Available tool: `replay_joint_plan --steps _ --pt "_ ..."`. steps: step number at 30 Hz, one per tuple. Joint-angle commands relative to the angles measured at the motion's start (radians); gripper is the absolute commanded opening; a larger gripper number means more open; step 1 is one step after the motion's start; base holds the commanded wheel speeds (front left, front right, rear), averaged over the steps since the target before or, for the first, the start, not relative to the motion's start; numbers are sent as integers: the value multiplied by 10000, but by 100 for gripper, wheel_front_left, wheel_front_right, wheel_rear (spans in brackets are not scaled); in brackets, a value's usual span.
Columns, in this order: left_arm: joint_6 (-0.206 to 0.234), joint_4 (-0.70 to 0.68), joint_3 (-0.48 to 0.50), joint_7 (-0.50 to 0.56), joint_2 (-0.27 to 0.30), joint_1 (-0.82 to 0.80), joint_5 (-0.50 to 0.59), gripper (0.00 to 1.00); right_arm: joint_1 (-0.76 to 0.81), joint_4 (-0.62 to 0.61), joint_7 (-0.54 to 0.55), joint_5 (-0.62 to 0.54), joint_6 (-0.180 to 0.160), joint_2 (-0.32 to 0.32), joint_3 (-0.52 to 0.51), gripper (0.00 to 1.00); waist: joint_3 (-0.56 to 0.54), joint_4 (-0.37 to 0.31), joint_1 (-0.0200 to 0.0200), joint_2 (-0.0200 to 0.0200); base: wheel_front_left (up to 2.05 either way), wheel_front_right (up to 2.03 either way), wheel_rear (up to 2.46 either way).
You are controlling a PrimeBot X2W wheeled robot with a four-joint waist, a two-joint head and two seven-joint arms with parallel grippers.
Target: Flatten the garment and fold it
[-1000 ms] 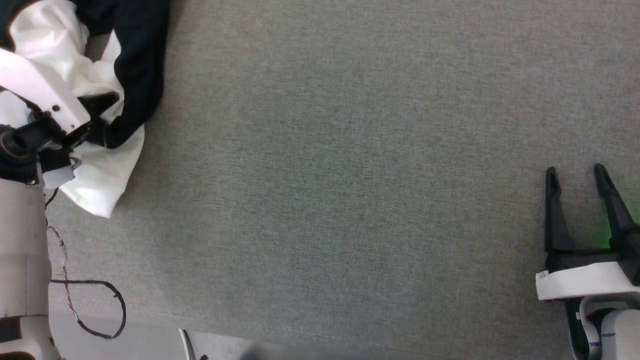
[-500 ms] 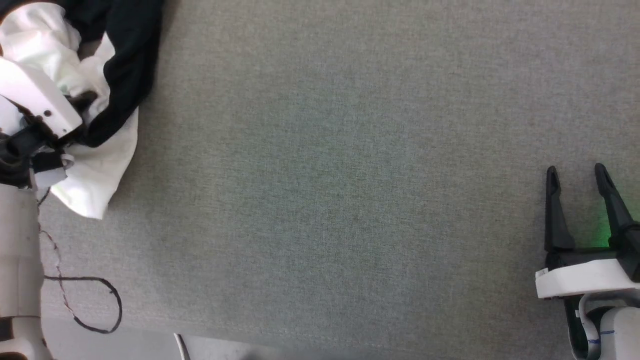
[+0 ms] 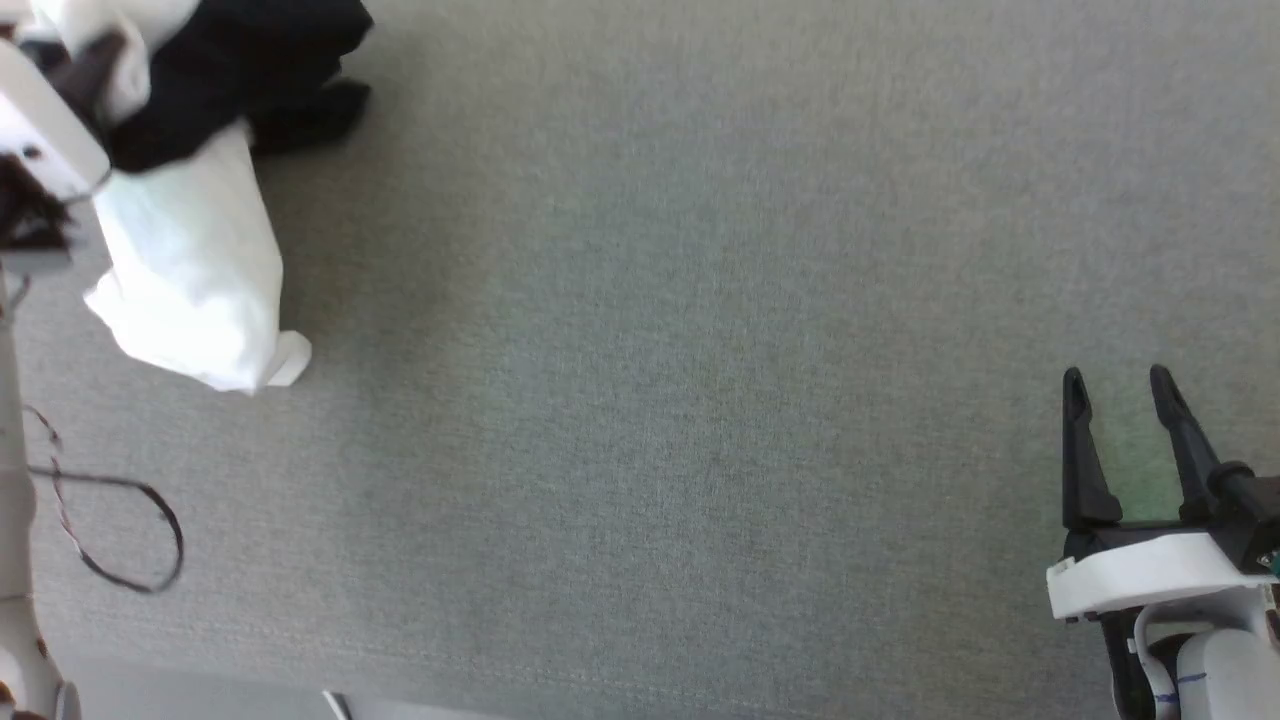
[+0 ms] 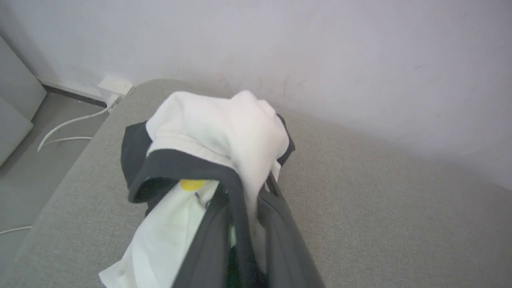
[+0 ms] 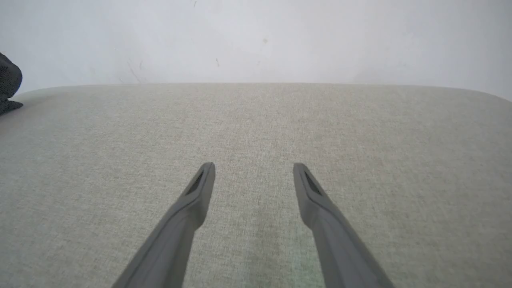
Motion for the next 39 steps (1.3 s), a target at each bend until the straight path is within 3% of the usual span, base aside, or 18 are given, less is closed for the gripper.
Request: replay_joint_plan --steps 1,6,15,27,35,39 --pt "-63 -89 -37 -124 73 -188 80 0 58 30 -43 70 -9 3 29 100 -670 8 1 0 0 0 0" --pt "-360 -507 -408 -854 72 -708 365 0 272 147 -45 448 -9 3 84 100 -1508 -112 1 0 0 0 0" --pt "-515 -932 -1022 -1201 -582 -1846 288 0 718 303 -46 881 -9 3 -21 100 -2584 -455 1 0 0 0 0" --pt "-282 -1089 -1798 -1167 -2313 -2882 -72 0 1148 513 -47 1175 -9 3 265 100 -3571 -1247 1 0 0 0 0" --pt "-164 -1508 -2268 -1085 -3458 -2859 -482 0 1261 444 -47 1084 -9 3 163 100 -3706 -1867 1 0 0 0 0" --pt "-102 -1586 -2580 -1119 -3765 -2751 -498 0 1243 453 -47 1092 -9 3 156 100 -3636 -2161 1 0 0 0 0"
